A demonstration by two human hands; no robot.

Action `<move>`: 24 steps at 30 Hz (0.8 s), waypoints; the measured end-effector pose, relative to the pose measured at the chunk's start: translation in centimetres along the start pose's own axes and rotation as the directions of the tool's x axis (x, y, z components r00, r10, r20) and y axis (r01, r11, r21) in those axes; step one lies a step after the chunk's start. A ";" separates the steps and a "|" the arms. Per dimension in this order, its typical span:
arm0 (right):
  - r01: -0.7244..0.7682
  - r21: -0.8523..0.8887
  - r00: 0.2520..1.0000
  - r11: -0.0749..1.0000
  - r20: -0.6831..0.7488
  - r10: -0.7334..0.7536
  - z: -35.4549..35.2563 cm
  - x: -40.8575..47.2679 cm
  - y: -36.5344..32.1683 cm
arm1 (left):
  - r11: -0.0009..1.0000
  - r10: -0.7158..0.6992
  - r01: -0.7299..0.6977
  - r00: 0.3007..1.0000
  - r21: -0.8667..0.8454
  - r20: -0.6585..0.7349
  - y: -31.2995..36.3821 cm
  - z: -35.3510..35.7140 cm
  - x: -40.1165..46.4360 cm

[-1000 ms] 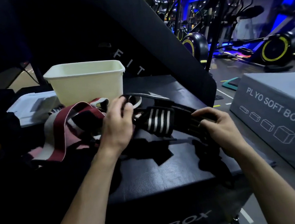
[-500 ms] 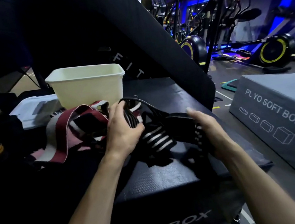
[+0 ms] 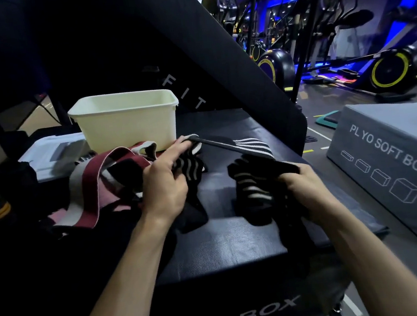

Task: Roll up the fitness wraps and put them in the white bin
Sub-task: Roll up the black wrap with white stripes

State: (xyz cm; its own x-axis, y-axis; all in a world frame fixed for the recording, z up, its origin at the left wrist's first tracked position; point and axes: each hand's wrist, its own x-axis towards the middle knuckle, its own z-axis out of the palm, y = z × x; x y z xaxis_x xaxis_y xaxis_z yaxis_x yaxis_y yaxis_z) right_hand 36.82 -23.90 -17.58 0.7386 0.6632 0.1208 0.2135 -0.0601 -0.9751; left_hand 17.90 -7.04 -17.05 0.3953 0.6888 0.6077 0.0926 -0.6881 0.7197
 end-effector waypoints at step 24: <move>0.733 -0.414 0.678 0.540 0.516 -0.524 0.6 -0.5 -2.2 | 0.753 0.384 -0.555 0.807 0.355 0.448 2.3 1.0 -0.3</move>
State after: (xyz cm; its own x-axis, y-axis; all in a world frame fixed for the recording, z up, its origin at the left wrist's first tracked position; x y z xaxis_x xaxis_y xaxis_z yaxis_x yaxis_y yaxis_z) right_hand 35.61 -23.65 -15.61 0.0588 0.8658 0.4969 0.9211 0.1449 -0.3614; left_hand 18.85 -9.05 -15.93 0.7642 0.1899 0.6163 0.1748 -0.9809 0.0855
